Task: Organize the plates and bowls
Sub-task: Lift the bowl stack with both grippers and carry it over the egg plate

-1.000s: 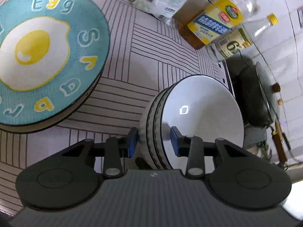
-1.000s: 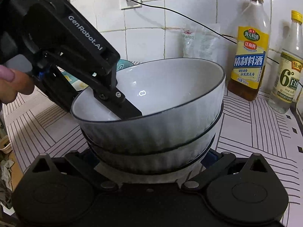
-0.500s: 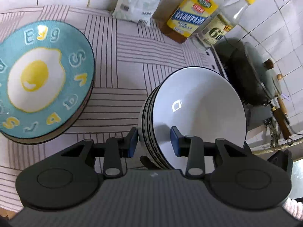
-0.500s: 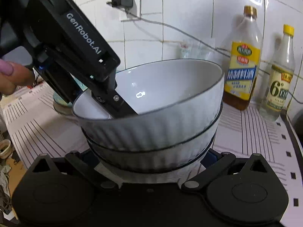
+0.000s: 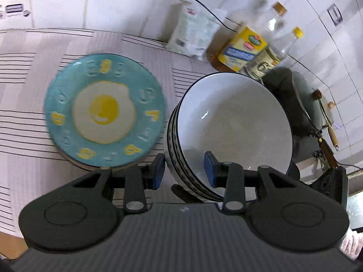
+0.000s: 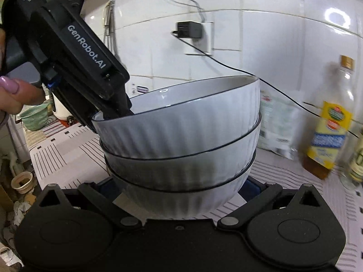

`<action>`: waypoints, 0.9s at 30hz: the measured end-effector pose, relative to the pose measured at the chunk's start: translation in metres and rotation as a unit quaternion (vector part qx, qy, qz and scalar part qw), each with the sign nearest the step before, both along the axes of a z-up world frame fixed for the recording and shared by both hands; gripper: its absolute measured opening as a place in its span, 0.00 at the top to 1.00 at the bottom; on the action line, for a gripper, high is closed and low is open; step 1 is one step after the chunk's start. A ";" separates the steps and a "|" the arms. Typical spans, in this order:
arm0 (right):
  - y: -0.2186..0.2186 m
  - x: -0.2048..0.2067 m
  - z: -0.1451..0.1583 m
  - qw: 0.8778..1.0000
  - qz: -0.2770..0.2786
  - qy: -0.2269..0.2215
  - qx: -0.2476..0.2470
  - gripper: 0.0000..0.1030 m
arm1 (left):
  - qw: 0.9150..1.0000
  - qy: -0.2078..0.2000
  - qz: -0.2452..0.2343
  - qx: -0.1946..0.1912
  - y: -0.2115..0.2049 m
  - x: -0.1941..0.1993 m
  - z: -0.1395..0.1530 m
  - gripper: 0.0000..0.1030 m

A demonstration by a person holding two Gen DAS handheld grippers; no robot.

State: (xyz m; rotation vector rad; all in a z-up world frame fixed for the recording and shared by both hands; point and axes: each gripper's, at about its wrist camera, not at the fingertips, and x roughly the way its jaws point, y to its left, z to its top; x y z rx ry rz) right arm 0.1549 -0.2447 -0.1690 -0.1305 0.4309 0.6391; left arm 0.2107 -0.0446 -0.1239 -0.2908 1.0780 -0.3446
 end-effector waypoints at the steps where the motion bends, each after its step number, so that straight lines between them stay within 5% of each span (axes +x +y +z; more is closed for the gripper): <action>1: 0.007 0.003 0.001 1.000 0.002 -0.001 0.002 0.00 | 1.000 -0.001 0.003 0.001 0.008 0.001 0.002 0.65; 15: 0.097 0.045 -0.017 1.000 -0.008 0.006 -0.003 0.00 | 0.998 0.022 -0.036 0.041 0.088 0.059 -0.006 0.65; 27: 0.123 0.064 -0.042 0.997 -0.064 0.036 -0.016 0.00 | 0.993 0.051 -0.089 0.052 0.097 0.099 -0.033 0.65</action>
